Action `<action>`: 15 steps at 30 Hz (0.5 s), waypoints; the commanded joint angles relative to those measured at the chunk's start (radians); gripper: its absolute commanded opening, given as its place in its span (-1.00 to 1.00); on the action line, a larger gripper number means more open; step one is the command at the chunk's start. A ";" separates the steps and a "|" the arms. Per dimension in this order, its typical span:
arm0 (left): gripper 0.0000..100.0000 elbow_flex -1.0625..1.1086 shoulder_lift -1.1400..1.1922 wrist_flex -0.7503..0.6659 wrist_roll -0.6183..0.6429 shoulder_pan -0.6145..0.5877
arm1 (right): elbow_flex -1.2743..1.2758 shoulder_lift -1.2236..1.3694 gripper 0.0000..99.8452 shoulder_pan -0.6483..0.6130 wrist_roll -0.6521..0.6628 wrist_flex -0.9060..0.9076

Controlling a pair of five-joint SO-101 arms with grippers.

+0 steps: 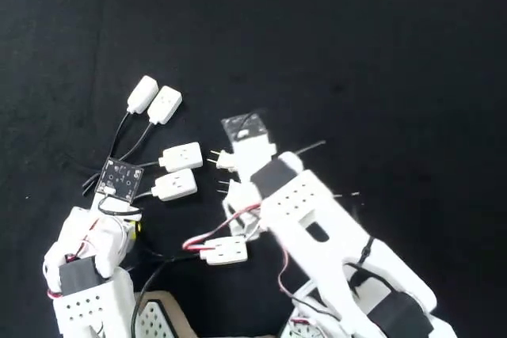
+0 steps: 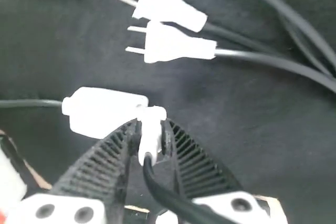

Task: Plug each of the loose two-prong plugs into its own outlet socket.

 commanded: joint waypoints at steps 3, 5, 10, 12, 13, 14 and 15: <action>-0.51 0.002 -0.005 -0.021 -0.008 -0.005 | -0.012 -0.008 -0.98 -0.078 -0.020 0.005; -0.51 0.002 -0.005 -0.021 -0.008 -0.005 | -0.018 -0.008 -0.98 -0.092 -0.020 0.009; -0.51 -0.004 -0.005 -0.020 -0.008 0.002 | -0.041 -0.008 -0.98 0.023 -0.015 0.009; -0.51 -0.010 -0.005 -0.018 -0.008 0.051 | -0.062 -0.008 -0.98 0.126 -0.012 0.011; -0.51 -0.021 -0.005 -0.018 -0.011 0.091 | -0.076 -0.008 -0.98 0.180 -0.009 0.014; -0.51 -0.035 -0.005 -0.018 -0.025 0.136 | -0.097 -0.008 -0.98 0.232 0.009 0.034; -0.51 -0.051 -0.003 -0.017 -0.043 0.180 | -0.128 -0.008 -0.98 0.282 0.041 0.064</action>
